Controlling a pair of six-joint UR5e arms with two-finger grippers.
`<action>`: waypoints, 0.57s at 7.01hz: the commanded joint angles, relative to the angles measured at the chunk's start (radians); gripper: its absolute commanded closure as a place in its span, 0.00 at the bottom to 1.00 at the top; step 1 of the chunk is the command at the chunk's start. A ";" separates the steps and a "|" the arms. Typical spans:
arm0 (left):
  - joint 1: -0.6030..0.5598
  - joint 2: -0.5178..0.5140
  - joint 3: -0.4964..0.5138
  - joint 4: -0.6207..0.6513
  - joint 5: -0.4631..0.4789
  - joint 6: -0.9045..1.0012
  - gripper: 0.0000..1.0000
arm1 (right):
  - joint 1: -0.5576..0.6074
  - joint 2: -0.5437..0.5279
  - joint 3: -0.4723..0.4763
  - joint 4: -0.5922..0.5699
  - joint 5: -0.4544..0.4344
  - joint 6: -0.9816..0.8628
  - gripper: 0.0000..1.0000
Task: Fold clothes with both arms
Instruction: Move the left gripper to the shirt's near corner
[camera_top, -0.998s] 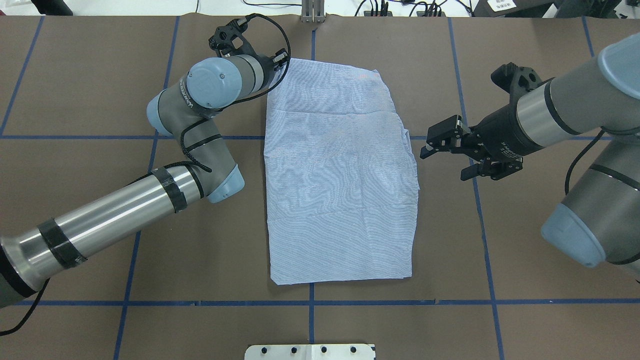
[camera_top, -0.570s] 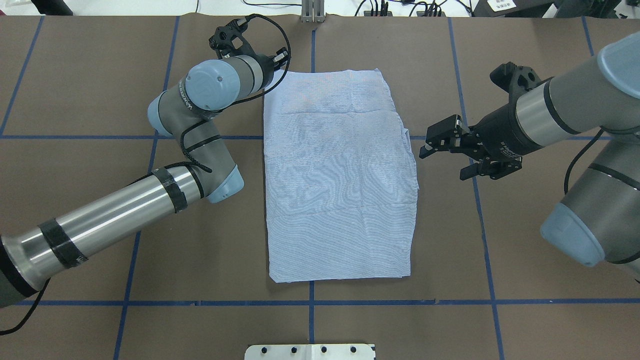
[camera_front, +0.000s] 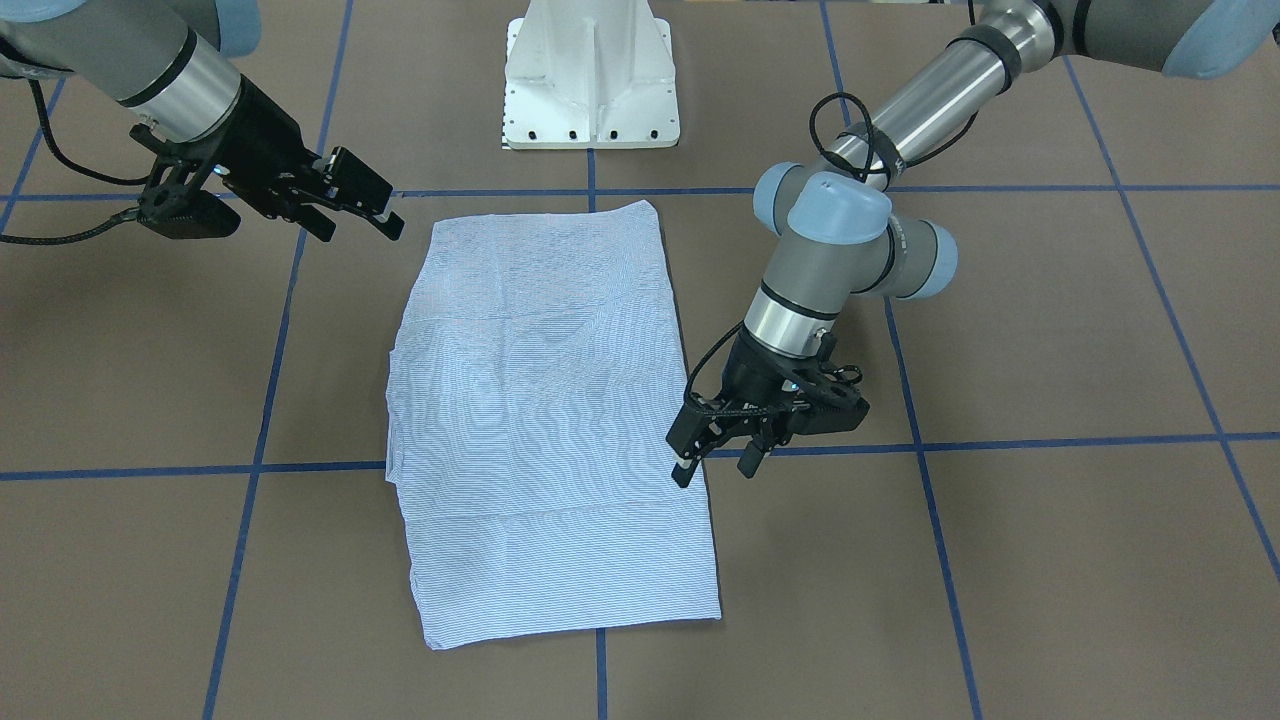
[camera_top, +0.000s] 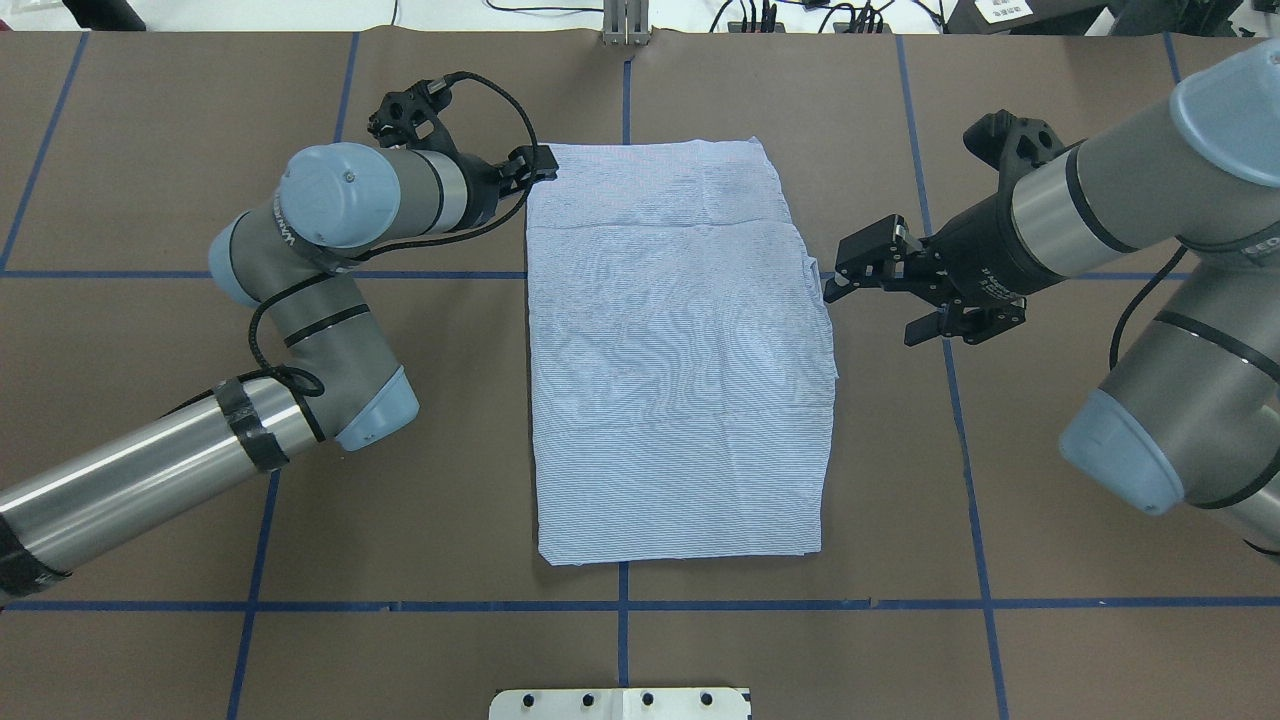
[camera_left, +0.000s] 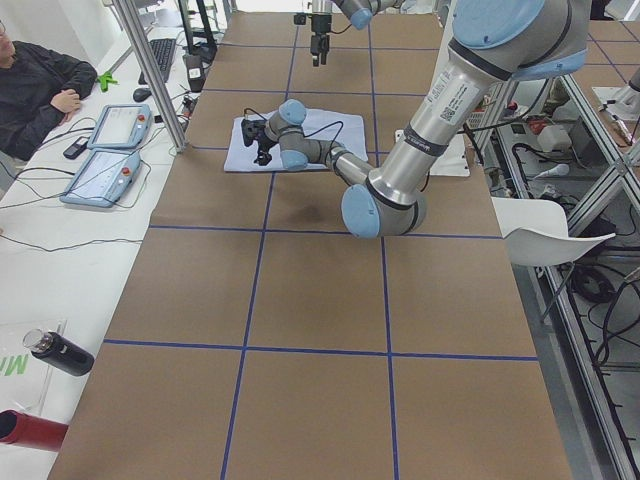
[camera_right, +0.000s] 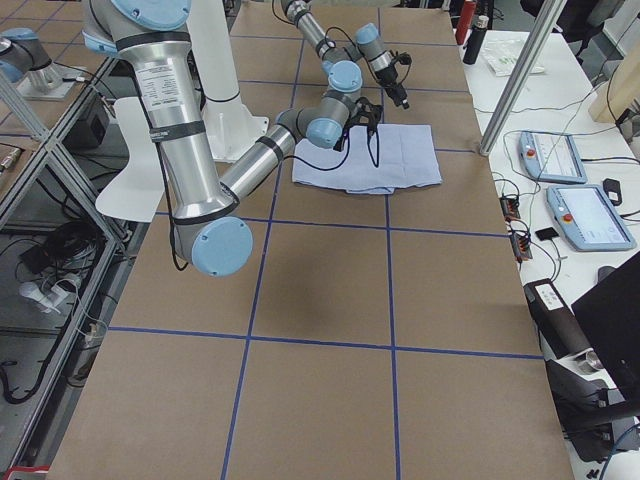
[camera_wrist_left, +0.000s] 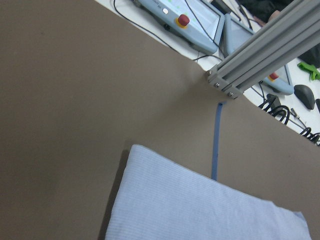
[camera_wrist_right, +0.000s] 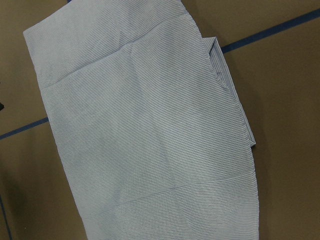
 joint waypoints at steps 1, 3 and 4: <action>0.039 0.143 -0.213 0.121 -0.107 -0.033 0.00 | 0.002 0.016 -0.010 0.003 -0.002 0.006 0.00; 0.187 0.284 -0.428 0.169 -0.108 -0.222 0.00 | 0.000 0.004 -0.025 0.001 -0.068 0.003 0.00; 0.283 0.300 -0.488 0.230 -0.067 -0.322 0.00 | -0.001 0.005 -0.023 0.003 -0.071 -0.003 0.00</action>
